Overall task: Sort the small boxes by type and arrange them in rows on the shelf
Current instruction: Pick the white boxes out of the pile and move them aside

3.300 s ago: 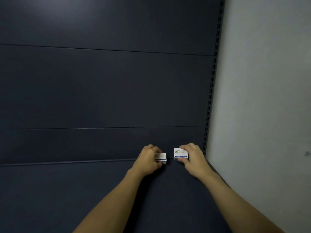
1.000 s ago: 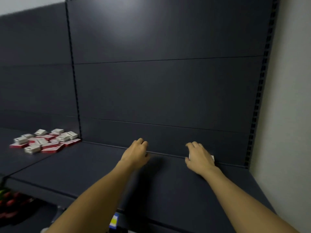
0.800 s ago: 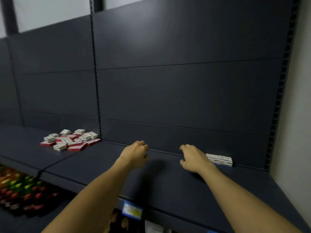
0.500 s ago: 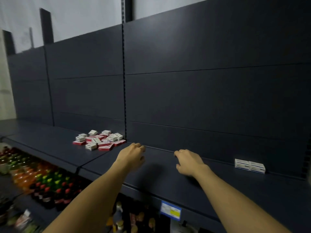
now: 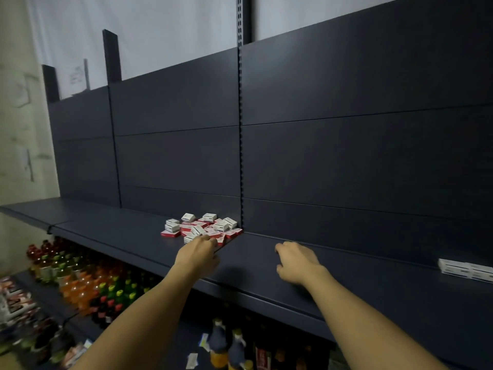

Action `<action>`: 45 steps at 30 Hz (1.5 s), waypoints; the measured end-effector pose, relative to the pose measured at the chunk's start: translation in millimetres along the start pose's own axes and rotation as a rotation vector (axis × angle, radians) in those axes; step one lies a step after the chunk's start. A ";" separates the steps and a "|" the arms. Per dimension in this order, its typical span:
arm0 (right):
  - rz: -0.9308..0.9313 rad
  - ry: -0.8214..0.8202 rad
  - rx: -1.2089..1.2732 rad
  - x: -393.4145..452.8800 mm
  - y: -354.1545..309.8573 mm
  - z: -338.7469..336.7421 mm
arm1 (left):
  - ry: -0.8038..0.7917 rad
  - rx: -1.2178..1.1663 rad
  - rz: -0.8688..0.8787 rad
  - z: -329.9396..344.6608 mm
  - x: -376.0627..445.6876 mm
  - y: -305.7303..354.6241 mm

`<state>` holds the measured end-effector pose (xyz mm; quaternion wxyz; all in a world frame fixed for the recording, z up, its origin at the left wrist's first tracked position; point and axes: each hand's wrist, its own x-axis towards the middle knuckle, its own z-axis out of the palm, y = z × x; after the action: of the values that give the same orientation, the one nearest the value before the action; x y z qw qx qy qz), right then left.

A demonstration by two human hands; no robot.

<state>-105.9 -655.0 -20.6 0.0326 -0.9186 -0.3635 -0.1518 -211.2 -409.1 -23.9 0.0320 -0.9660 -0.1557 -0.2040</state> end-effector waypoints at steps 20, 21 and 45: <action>-0.027 0.002 0.089 182.6 -105.9 44.6 | -0.011 0.029 -0.048 49.6 102.6 -174.1; -0.024 0.004 0.096 195.0 -106.4 45.2 | -0.008 0.020 -0.052 50.5 113.6 -179.0; 0.085 0.018 0.103 370.3 -146.2 110.0 | -0.076 -0.019 0.087 126.6 287.6 -288.1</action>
<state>78.6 -285.4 -20.6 0.0895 -0.9290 -0.3310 -0.1395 -3.3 -37.0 -24.0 0.0257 -0.9791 -0.1126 -0.1673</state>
